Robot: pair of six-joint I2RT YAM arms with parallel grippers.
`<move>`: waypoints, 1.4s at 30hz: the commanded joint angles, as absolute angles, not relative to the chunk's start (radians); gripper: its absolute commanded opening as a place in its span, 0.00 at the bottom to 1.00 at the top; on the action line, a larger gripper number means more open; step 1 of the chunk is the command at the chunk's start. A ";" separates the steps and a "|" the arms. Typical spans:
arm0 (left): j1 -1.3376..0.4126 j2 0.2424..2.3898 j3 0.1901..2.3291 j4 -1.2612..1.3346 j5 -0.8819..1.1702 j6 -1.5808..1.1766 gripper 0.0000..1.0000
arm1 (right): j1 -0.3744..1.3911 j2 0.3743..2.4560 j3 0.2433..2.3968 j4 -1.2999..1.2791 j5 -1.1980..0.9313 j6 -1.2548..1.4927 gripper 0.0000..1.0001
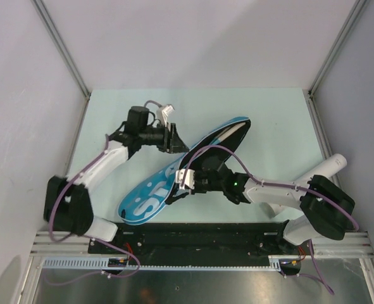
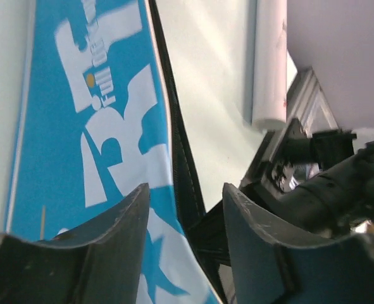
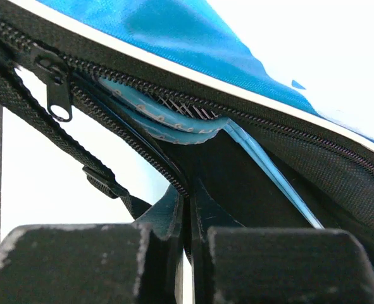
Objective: Pack up the badminton gear
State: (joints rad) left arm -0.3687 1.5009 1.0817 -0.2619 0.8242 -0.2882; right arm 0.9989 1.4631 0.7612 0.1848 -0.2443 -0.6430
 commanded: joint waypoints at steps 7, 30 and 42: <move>-0.379 0.904 0.856 -0.224 0.453 -0.164 0.73 | 0.830 1.321 0.727 0.169 -0.279 -0.509 0.00; -1.051 1.009 0.844 -0.339 -0.276 0.229 0.45 | 0.615 1.220 0.738 0.167 -0.407 -0.272 0.06; -1.049 0.897 0.759 -0.259 -0.235 0.236 0.00 | 0.543 1.097 0.733 0.081 -0.409 0.693 0.93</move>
State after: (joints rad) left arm -1.0462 0.9672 0.7776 -0.3420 -0.2546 0.2020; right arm 0.5499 1.1500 0.7444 0.0051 -0.3149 0.2611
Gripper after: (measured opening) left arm 0.064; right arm 0.975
